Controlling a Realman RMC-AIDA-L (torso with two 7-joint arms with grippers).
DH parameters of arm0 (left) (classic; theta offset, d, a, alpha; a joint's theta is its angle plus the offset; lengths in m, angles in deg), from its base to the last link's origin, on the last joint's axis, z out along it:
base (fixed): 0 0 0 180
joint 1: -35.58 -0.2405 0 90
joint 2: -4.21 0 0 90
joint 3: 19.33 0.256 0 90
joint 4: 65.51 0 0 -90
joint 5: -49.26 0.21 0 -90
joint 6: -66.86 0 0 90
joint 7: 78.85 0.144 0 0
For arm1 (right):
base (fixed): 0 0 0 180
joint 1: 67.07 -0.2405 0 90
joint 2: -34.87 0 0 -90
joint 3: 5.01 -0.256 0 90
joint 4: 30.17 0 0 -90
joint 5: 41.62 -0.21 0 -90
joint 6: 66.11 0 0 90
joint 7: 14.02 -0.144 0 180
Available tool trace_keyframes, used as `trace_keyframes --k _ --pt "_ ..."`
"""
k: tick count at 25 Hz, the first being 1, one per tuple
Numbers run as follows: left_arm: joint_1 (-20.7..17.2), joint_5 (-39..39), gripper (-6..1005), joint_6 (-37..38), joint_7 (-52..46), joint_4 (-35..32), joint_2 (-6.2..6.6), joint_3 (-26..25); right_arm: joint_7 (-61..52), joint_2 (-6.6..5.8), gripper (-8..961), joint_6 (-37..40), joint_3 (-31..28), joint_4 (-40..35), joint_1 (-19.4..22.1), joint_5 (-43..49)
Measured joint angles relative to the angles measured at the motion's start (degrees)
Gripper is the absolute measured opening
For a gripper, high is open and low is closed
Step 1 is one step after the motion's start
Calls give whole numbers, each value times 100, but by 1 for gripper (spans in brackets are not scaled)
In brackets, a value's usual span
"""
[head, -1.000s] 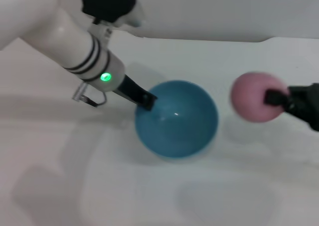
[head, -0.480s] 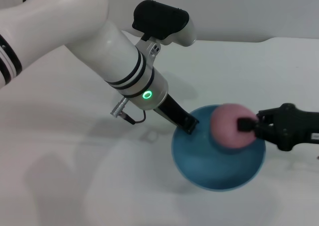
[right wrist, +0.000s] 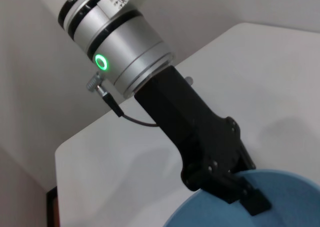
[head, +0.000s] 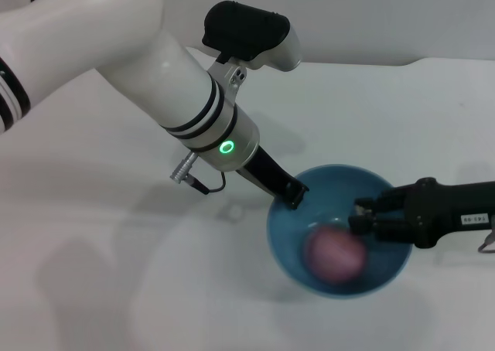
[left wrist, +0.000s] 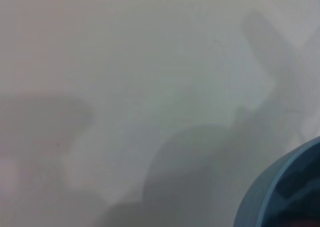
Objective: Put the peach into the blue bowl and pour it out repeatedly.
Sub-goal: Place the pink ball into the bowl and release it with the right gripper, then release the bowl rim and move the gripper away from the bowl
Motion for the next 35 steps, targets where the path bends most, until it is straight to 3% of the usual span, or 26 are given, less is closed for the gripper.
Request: trace_keyframes --k 1,4,10,15,23,35 --pt "7 4 0 1 0 2 0 0 0 1 229 5 -13 -45 9 -1" --pt "24 12 -1 -6 -1 1 2 0 -4 3 376 82 -54 -185 35 -9" --pt "37 14 -1 -102 15 17 -4 42 -48 -10 377 222 -312 -360 112 -537" --pt "38 -12 0 -287 35 160 -19 230 32 -89 379 262 -1365 -403 554 -2085" --pt "37 -40 22 -587 7 481 -27 353 41 -103 377 271 -1909 -264 836 -2323" --pt "37 -26 141 -559 8 647 -7 325 121 -30 379 273 -1877 -169 863 -2323"
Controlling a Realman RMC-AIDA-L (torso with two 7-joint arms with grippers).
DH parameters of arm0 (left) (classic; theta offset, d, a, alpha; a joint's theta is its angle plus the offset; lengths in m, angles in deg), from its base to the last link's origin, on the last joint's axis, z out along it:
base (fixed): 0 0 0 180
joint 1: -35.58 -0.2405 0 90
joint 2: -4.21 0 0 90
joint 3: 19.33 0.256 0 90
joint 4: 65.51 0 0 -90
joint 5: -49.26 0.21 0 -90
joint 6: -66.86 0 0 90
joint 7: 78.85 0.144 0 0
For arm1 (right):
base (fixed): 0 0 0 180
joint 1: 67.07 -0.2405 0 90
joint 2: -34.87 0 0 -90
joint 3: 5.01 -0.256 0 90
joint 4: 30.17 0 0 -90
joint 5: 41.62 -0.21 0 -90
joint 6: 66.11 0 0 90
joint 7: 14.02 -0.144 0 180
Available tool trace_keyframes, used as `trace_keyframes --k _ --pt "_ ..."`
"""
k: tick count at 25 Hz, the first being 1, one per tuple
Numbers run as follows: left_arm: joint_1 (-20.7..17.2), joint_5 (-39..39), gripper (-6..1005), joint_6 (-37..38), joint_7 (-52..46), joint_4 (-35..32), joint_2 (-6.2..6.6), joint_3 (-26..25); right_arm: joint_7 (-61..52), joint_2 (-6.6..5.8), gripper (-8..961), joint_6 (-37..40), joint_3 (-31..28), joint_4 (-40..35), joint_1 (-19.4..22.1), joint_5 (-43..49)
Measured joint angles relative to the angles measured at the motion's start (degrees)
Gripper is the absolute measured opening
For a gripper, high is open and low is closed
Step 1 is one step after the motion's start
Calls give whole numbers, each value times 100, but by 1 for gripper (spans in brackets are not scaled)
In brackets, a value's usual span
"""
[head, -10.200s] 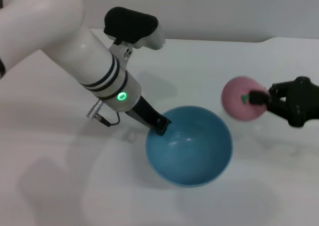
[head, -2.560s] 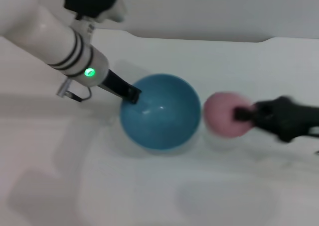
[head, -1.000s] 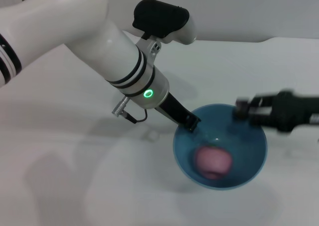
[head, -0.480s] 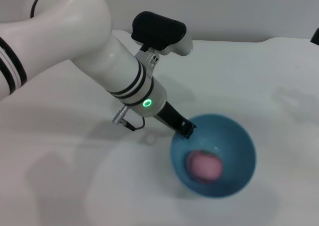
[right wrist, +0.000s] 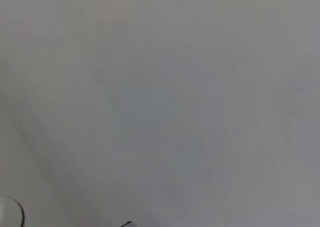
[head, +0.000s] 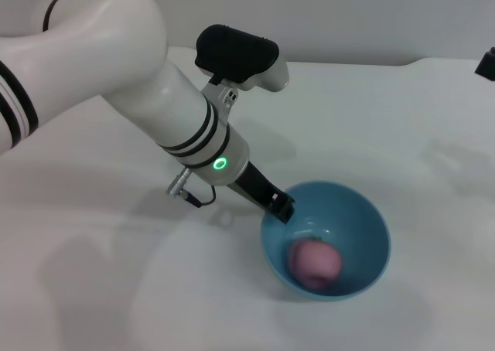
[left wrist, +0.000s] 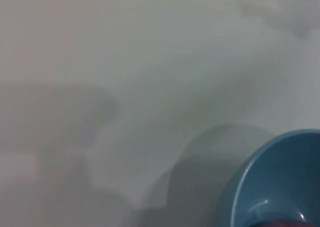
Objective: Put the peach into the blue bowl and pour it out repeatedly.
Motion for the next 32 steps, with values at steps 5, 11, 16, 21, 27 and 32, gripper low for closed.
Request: trace_keyframes --k 5,11,16,21,27,32 --pt "-31 10 216 75 13 -86 26 -56 55 1 378 20 20 48 -13 5" --pt "-213 9 525 135 166 -137 83 -1123 60 10 377 22 -1 129 40 -6" --pt "-615 -480 617 44 1125 -131 79 -2368 260 10 377 -96 -50 371 76 -33" --pt "-1167 -2125 709 15 2544 170 85 -3524 911 12 377 -516 -183 936 70 -230" --pt "-1696 -4741 802 964 4797 1487 95 -5232 1554 16 377 -783 -435 1602 42 -882" --pt "-1943 -6076 802 2192 6362 2746 79 -6769 2075 18 377 -908 -873 2304 92 -1831"
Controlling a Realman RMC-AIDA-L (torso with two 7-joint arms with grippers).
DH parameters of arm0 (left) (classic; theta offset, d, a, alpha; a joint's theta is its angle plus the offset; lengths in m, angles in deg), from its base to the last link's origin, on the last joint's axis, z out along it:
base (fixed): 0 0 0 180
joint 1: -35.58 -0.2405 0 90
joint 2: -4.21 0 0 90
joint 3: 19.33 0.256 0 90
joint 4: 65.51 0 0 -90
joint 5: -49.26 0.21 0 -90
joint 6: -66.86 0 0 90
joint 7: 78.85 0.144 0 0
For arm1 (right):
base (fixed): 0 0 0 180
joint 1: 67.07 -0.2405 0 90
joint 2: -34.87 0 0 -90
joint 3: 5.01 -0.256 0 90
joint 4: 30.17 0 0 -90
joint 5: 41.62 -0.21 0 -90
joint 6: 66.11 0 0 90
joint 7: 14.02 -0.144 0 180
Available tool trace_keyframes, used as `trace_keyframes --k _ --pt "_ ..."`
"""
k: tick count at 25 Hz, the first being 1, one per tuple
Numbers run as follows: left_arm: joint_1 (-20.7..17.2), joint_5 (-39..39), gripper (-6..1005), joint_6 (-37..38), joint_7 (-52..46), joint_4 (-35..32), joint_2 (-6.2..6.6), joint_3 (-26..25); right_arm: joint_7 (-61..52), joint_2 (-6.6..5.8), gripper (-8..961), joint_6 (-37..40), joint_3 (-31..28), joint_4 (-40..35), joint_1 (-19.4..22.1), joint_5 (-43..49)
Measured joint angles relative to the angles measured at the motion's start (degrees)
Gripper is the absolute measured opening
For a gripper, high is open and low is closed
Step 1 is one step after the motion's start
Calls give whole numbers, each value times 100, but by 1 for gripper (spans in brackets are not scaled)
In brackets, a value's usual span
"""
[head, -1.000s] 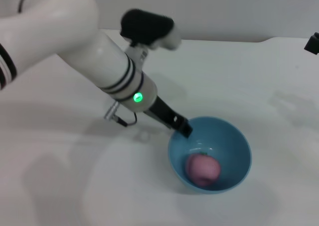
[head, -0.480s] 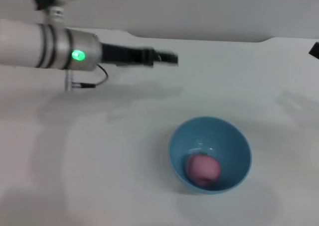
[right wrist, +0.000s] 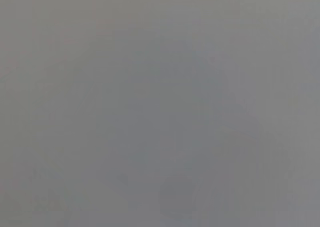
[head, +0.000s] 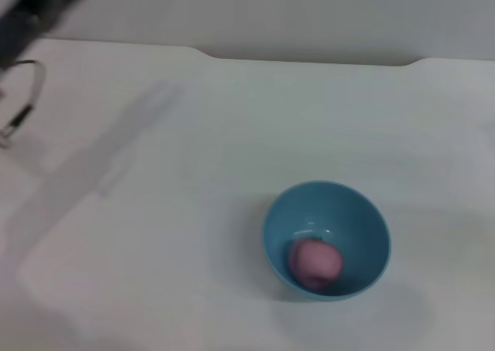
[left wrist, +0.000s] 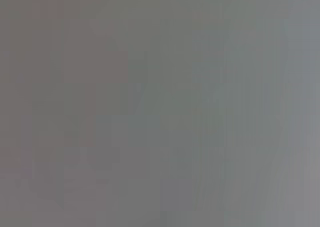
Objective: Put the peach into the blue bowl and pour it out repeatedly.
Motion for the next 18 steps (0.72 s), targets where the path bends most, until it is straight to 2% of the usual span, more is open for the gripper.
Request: trace_keyframes --k 4,8,11,15,18 --pt "-242 -821 802 596 1461 970 -35 -965 990 2 377 -44 -386 718 62 -779" --pt "-371 -1117 802 1121 4150 1699 -48 -1644 2914 50 377 -195 -572 1415 73 -1265" --pt "-400 -1038 802 1161 5896 1879 -49 -1629 5025 74 377 -231 -594 2072 15 -1614" --pt "-352 -874 802 784 8150 2169 -53 -1359 7577 103 377 -152 -600 2784 -118 -1848" --pt "-271 -827 802 334 9591 2355 -68 -1098 8759 114 377 -139 -606 3112 -223 -1859"
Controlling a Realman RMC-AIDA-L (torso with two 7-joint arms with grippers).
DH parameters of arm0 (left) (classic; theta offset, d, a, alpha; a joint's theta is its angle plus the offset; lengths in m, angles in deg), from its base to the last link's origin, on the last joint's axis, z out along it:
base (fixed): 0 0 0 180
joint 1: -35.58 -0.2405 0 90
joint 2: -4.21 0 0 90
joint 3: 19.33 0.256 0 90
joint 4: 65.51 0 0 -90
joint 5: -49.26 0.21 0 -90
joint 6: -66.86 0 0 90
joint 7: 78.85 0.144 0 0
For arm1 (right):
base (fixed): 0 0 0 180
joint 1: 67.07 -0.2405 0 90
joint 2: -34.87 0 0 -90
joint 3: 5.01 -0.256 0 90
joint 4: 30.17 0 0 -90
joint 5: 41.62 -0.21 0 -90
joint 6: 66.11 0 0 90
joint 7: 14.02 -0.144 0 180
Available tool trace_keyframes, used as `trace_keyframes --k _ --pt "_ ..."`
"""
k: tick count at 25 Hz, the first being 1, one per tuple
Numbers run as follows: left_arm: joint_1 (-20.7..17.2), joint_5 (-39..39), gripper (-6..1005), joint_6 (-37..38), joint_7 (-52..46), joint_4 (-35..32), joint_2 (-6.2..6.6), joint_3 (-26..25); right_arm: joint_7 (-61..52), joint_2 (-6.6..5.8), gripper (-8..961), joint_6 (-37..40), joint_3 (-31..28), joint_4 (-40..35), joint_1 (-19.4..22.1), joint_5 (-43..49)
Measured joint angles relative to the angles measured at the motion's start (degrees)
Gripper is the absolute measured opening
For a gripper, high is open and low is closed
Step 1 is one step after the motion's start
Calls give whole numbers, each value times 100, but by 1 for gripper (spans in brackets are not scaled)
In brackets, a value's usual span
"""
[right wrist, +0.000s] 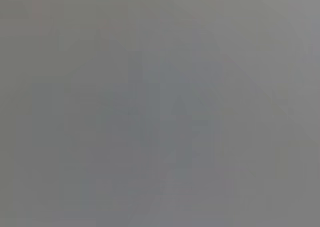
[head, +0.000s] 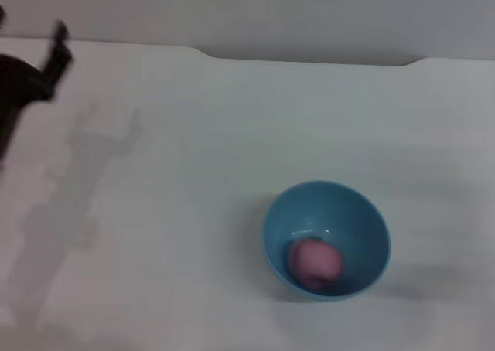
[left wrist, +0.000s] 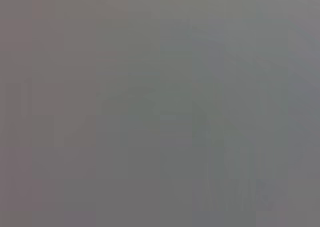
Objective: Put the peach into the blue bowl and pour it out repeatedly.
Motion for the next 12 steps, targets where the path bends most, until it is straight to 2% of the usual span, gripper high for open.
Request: trace_keyframes --k 2,12 --pt "72 18 802 -441 997 289 -1 111 241 -1 377 -3 -2 90 -44 -2" --pt "60 41 802 -632 1068 588 -4 115 190 -17 377 -35 -2 120 -170 29"
